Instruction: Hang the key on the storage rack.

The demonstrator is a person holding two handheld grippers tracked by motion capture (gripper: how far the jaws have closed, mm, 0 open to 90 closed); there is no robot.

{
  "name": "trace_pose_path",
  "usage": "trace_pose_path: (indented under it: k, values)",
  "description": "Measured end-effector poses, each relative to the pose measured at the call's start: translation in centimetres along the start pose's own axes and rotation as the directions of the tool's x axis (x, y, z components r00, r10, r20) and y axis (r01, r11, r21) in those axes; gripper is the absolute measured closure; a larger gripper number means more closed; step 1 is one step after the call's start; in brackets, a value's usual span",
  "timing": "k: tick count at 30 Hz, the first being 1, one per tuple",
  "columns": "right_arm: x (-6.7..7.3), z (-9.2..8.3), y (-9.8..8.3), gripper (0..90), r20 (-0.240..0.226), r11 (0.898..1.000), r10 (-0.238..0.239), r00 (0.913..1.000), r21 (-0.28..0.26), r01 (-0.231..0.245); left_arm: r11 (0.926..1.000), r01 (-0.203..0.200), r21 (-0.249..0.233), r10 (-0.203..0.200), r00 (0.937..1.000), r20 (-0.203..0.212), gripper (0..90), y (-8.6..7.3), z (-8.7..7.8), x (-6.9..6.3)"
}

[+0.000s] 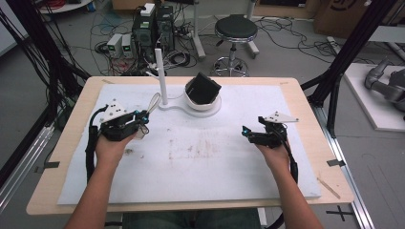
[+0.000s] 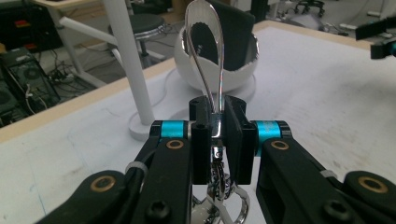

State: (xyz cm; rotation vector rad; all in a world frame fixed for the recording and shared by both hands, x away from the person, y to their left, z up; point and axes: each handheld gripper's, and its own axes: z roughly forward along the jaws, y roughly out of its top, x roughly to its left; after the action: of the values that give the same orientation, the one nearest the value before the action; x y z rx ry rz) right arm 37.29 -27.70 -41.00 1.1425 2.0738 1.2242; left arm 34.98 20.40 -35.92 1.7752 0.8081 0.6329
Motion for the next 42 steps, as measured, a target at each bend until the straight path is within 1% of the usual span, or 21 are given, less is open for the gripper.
trace_pose_path:
  k: [1, 3, 5, 7, 8, 10, 14, 15, 17, 19, 20, 22, 24, 27, 30, 34, 38, 39, 40, 41, 42]
  values:
    - [0.0, 0.0, 0.0, 19.9, 0.001, 1.000, 0.002, 1.0000, 0.004, -0.002, 1.0000, 0.004, -0.008, -0.004, 1.0000, -0.003, 81.3, 0.2, 0.2, 0.0]
    - [0.0, 0.1, 0.0, 19.9, 0.001, 1.000, 0.003, 1.0000, 0.006, -0.003, 0.9998, -0.006, -0.017, 0.006, 0.9999, -0.011, 81.3, 0.8, 0.5, 0.1]
    - [0.0, -0.1, 0.0, 19.9, -0.012, 1.000, 0.019, 0.9997, -0.001, -0.019, 0.9996, -0.005, -0.026, 0.004, 0.9999, -0.016, 81.3, 1.3, 0.7, 0.3]
    - [0.0, -0.2, 0.1, 20.0, -0.010, 1.000, 0.015, 0.9998, -0.013, -0.015, 0.9995, -0.019, -0.023, 0.019, 0.9993, -0.032, 81.3, 2.0, 0.8, 0.5]
    - [0.0, -0.3, 0.1, 19.9, -0.012, 1.000, 0.016, 0.9998, -0.016, -0.016, 0.9995, -0.014, -0.030, 0.013, 0.9995, -0.030, 81.3, 2.3, 0.9, 0.6]
    - [0.0, -0.3, 0.2, 19.9, -0.010, 1.000, 0.014, 0.9999, -0.021, -0.014, 0.9994, -0.014, -0.033, 0.012, 0.9989, -0.045, 81.3, 3.0, 1.0, 0.9]
    - [0.0, -0.3, 0.2, 19.9, -0.011, 1.000, 0.013, 0.9999, -0.022, -0.013, 0.9990, -0.026, -0.036, 0.023, 0.9974, -0.068, 81.3, 4.7, 1.4, 1.5]
    - [0.0, -0.3, 0.2, 20.0, -0.011, 1.000, 0.012, 0.9999, -0.021, -0.012, 0.9988, -0.034, -0.036, 0.031, 0.9965, -0.078, 81.2, 5.1, 1.4, 1.6]
    - [0.0, -0.3, 0.2, 20.0, -0.007, 1.000, 0.014, 0.9999, -0.020, -0.015, 0.9983, -0.043, -0.039, 0.039, 0.9957, -0.084, 81.3, 5.9, 1.7, 1.9]
    - [-0.1, -0.3, 0.2, 20.0, -0.011, 1.000, 0.017, 0.9998, -0.024, -0.017, 0.9982, -0.055, -0.025, 0.053, 0.9940, -0.096, 81.2, 6.6, 2.1, 2.2]
    - [-0.1, -0.3, 0.2, 20.0, -0.011, 1.000, 0.017, 0.9998, -0.024, -0.017, 0.9982, -0.055, -0.025, 0.053, 0.9940, -0.096, 81.2, 6.6, 2.1, 2.2]
    - [-0.2, -0.4, 0.2, 19.9, -0.009, 1.000, 0.021, 0.9997, -0.023, -0.021, 0.9982, -0.060, 0.000, 0.059, 0.9913, -0.117, 81.2, 7.2, 2.8, 2.7]
    - [-0.2, -0.4, 0.2, 20.0, -0.010, 0.999, 0.023, 0.9997, -0.023, -0.023, 0.9975, -0.066, 0.023, 0.069, 0.9889, -0.132, 81.2, 7.4, 3.3, 3.1]
    - [-0.3, -0.5, 0.1, 19.9, -0.011, 1.000, 0.022, 0.9997, -0.021, -0.022, 0.9973, -0.058, 0.045, 0.063, 0.9883, -0.139, 81.2, 7.3, 4.1, 3.4]
    - [-0.4, -0.5, 0.1, 20.0, -0.009, 1.000, 0.025, 0.9997, -0.018, -0.025, 0.9973, -0.039, 0.063, 0.048, 0.9875, -0.150, 81.2, 6.9, 4.8, 3.7]
    - [-0.5, -0.5, 0.0, 19.9, -0.008, 1.000, 0.027, 0.9996, -0.013, -0.027, 0.9946, -0.033, 0.098, 0.048, 0.9875, -0.150, 81.2, 6.1, 5.7, 4.0]
    - [-0.5, -0.4, 0.0, 19.9, -0.008, 1.000, 0.025, 0.9996, -0.011, -0.025, 0.9941, -0.003, 0.108, 0.019, 0.9888, -0.148, 80.8, 5.4, 6.3, 4.1]
    - [-0.5, -0.4, 0.0, 19.9, -0.009, 1.000, 0.026, 0.9996, -0.011, -0.026, 0.9942, -0.006, 0.108, 0.022, 0.9887, -0.149, 80.4, 5.3, 6.3, 4.1]
    - [-0.5, -0.5, 0.0, 19.9, -0.007, 1.000, 0.025, 0.9997, -0.011, -0.025, 0.9954, -0.002, 0.096, 0.016, 0.9882, -0.152, 77.6, 5.3, 6.2, 4.0]
    - [-0.5, -0.4, 0.0, 19.9, -0.007, 1.000, 0.024, 0.9997, -0.012, -0.024, 0.9952, 0.001, 0.098, 0.015, 0.9874, -0.157, 72.4, 5.3, 6.2, 4.0]
    - [-0.5, -0.4, 0.0, 20.0, -0.008, 1.000, 0.025, 0.9997, -0.011, -0.025, 0.9955, 0.001, 0.094, 0.014, 0.9874, -0.158, 71.0, 5.4, 6.1, 3.9]
